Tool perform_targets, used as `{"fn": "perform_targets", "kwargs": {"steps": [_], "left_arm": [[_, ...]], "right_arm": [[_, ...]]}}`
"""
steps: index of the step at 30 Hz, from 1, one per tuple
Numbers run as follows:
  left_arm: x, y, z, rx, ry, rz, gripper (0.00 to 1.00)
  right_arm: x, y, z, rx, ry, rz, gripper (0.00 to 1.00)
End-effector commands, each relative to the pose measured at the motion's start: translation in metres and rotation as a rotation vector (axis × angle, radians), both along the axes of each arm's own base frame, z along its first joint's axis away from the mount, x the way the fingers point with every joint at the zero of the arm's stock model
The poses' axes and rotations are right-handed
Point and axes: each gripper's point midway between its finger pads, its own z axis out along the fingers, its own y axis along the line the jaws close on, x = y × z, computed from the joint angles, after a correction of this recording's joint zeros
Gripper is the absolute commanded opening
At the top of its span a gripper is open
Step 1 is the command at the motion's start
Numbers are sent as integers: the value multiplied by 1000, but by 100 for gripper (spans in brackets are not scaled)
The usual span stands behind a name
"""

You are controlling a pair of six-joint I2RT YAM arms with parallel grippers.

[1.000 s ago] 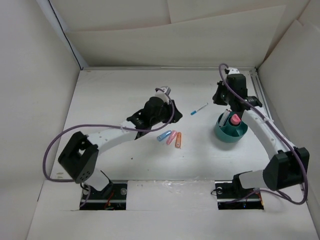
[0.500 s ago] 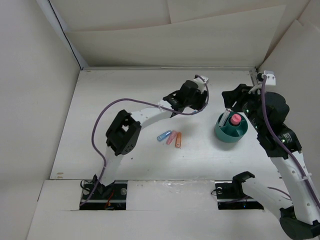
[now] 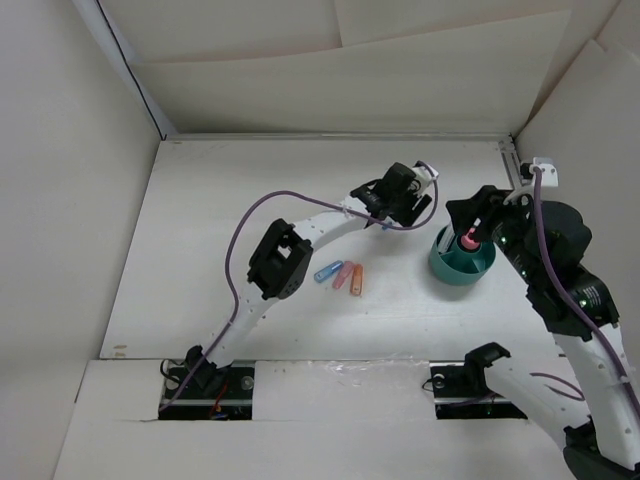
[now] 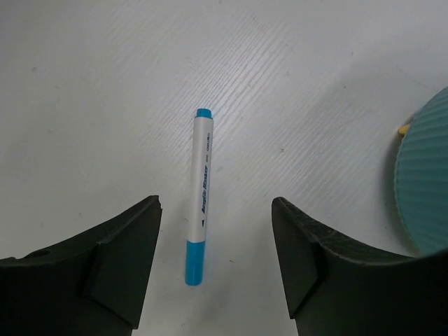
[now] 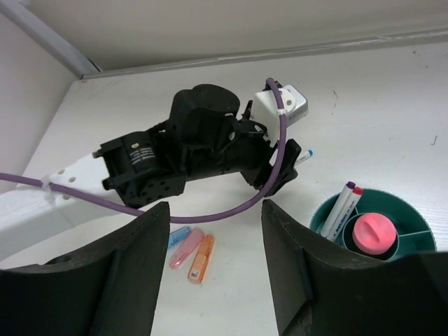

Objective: Sort the stationery into containers
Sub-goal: Pick up the pen from the center of the board.

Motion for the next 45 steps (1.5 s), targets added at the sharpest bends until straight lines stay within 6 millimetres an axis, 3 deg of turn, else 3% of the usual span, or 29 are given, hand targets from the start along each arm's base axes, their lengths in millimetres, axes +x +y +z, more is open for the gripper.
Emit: {"fn": "perform_targets", "kwargs": {"steps": [1,8,9,10,13,30,34,36,37,42,45], "left_arm": [[5,-5,20,-1,-48,-45,60],[13,-17,0,-2,-41,-53,62],[17,-18,9,-12,-58,-45,62],[16,-18,-1,-1,-48,-45,60],[20,-19,-6,7,-58,-43,56],[32,-30,-7,-23,-93,-34,42],[22,-22,-39,42,-24,-47,34],[18,-12,-65,106,16,-30,28],[17,-12,-64,105,29,-22,25],[19,-3,-64,104,17,35,31],[19,-4,-63,83,43,23,31]], "right_arm": [[-13,2,25,19,-73,37,60],[-18,6,28,26,-82,70,61],[-22,8,30,31,-90,88,61],[-22,8,30,31,-90,88,61],[-24,12,30,33,-89,110,61],[-42,20,44,60,-140,194,61],[-51,17,57,72,-178,194,61],[-57,14,61,79,-200,194,61],[-57,14,61,79,-200,194,61],[-61,14,64,83,-210,203,61],[-59,15,53,74,-181,203,61]]}}
